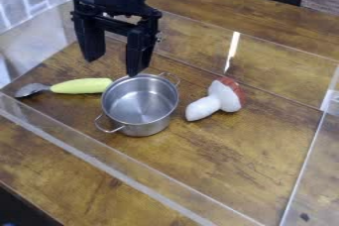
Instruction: Move the green spoon to the right side of the table
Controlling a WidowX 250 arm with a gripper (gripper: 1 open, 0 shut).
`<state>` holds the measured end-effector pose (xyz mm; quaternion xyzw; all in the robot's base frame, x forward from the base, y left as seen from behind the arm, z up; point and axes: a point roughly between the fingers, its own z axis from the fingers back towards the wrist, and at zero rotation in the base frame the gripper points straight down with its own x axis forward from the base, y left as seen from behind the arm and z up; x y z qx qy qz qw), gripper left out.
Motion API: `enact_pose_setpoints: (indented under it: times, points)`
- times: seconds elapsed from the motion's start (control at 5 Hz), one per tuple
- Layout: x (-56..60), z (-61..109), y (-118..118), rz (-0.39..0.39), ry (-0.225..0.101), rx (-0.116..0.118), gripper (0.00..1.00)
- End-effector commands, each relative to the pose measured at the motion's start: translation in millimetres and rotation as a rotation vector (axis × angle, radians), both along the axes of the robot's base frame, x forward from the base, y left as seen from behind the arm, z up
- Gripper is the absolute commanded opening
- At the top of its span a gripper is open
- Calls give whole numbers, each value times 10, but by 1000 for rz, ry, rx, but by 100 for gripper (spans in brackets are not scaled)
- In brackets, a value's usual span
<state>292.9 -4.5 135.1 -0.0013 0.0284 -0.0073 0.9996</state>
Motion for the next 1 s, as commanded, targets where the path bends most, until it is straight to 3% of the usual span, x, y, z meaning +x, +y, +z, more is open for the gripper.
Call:
enact_pose_setpoints:
  times: [0.0, 0.2, 0.4, 0.6, 0.8]
  points:
    - [-29, -140, 79, -87, 24, -4, 100]
    - [-106, -134, 167, -306, 17, 9, 100]
    - [-57, -59, 329, -483, -5, 25, 100]
    - [7, -39, 487, -633, -29, 46, 100]
    - [-39, -190, 690, -704, -46, 76, 100]
